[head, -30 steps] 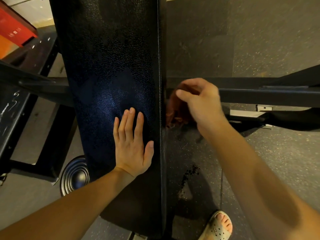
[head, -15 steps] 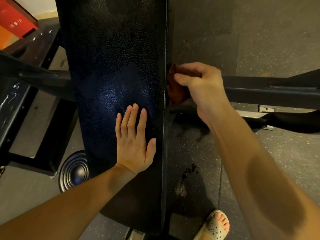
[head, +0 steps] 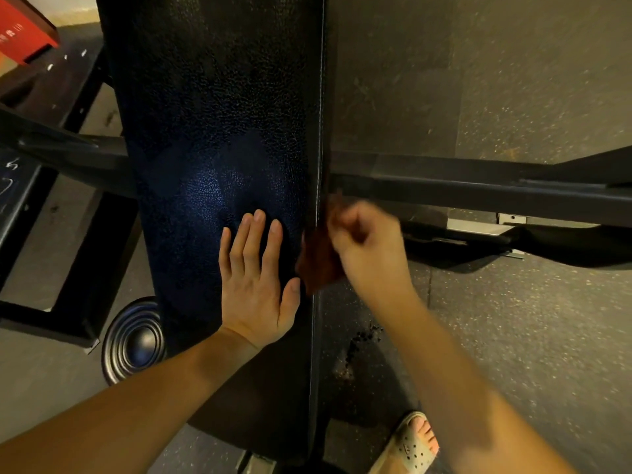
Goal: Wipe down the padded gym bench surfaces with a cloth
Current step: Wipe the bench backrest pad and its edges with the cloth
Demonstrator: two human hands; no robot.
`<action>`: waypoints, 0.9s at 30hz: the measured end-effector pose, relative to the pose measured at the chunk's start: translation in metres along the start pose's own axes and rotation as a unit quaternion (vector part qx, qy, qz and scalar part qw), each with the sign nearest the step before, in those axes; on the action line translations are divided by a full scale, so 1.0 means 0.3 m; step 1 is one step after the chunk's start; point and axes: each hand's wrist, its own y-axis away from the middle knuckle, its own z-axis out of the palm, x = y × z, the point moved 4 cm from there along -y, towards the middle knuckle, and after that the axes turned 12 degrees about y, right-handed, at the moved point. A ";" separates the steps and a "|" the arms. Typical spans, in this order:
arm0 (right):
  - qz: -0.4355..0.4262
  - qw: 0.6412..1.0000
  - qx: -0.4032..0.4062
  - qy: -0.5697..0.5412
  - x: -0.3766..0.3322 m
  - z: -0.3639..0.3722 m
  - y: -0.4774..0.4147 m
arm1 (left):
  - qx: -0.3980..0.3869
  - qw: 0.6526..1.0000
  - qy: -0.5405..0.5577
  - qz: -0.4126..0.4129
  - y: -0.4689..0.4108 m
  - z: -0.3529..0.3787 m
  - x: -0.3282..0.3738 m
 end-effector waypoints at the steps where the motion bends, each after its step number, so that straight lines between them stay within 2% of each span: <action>1: 0.028 0.997 -0.062 0.046 0.037 0.015 0.043 | -0.002 1.000 0.000 -0.001 0.000 0.000 0.001; 2: 0.048 0.989 -0.103 0.090 0.056 0.016 0.054 | -0.003 1.000 0.000 -0.001 0.001 -0.002 0.001; 3: 0.057 0.986 -0.110 0.115 0.055 0.008 0.034 | -0.002 1.000 -0.001 0.000 0.000 -0.003 -0.001; 5: 0.055 0.994 -0.044 0.090 -0.003 -0.028 -0.055 | 0.000 1.000 -0.004 0.001 0.001 -0.001 -0.004; 8: 0.028 0.997 0.068 -0.024 -0.125 -0.081 -0.168 | 0.003 1.000 -0.001 0.003 0.001 -0.001 0.004; 10: 0.005 0.995 0.094 -0.041 -0.134 -0.062 -0.158 | 0.007 1.000 0.000 0.004 -0.001 -0.002 0.006; 13: -0.052 0.992 0.118 -0.011 -0.076 0.022 0.006 | 0.006 1.000 -0.003 0.001 -0.001 0.000 -0.001; 16: -0.079 0.994 0.061 0.048 0.000 0.063 0.163 | -0.001 1.000 0.002 0.000 0.000 0.002 -0.003; 18: -0.084 0.994 0.010 0.064 -0.006 0.036 0.120 | 0.001 1.000 -0.001 0.001 -0.003 0.002 -0.001; 22: -0.106 0.987 0.118 0.013 -0.144 -0.048 -0.082 | 0.005 1.000 -0.006 0.009 -0.001 0.003 0.000; 24: -0.108 0.986 0.130 -0.007 -0.128 -0.011 -0.058 | 0.003 1.000 -0.004 0.009 -0.002 0.001 -0.001; 25: -0.107 0.989 0.106 -0.007 -0.072 0.024 0.002 | 0.004 1.000 -0.001 0.008 -0.002 0.001 -0.003; 27: -0.063 0.998 0.009 0.018 0.095 0.101 0.177 | 0.003 1.000 -0.001 0.007 -0.001 0.003 -0.001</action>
